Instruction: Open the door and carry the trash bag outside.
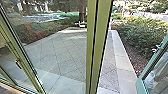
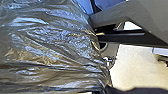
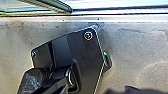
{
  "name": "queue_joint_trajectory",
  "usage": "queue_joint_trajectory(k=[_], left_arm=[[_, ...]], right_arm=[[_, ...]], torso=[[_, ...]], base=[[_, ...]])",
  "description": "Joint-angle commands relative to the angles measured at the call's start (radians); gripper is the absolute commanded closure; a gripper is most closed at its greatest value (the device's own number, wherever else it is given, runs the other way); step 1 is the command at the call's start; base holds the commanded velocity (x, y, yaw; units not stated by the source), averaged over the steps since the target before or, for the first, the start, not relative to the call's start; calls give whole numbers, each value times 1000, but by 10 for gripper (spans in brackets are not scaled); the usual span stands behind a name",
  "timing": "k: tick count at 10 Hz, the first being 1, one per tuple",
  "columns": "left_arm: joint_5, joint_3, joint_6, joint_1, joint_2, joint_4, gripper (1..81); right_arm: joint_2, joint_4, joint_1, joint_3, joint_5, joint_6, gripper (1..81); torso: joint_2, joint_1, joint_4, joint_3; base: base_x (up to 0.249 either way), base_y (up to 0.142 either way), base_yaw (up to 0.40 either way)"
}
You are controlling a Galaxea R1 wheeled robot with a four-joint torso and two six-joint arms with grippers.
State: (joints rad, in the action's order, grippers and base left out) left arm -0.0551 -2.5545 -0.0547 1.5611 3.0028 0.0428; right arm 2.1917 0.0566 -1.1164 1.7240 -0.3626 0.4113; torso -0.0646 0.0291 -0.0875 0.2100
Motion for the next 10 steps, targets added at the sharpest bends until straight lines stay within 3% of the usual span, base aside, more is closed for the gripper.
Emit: queue_joint_trajectory(k=[1, 5, 6, 8, 10], left_arm=[[-71, 10, -5, -8, 1, 5, 811], [-46, 10, -7, -8, -4, 6, 811], [-46, 10, -7, -8, -5, 6, 811], [-40, 7, -7, -9, -8, 5, 811], [-34, -6, -5, -9, -8, 5, 811]], right_arm=[[47, 40, -32, 54, 31, -5, 10], [128, 91, -118, 112, 88, -5, 10], [147, 103, -133, 129, 97, -5, 10], [191, 170, -181, 153, 99, -8, 10], [272, 226, -245, 248, 140, -8, 10]], torso=[[0, 0, 0, -90], [-2, -2, 0, -180], [-2, -3, 0, -150], [-3, -4, 0, -164], [-3, -4, 0, -163]], base=[[0, 0, 0], [0, 0, 0], [0, 0, 0], [0, 0, 0], [0, 0, 0]])
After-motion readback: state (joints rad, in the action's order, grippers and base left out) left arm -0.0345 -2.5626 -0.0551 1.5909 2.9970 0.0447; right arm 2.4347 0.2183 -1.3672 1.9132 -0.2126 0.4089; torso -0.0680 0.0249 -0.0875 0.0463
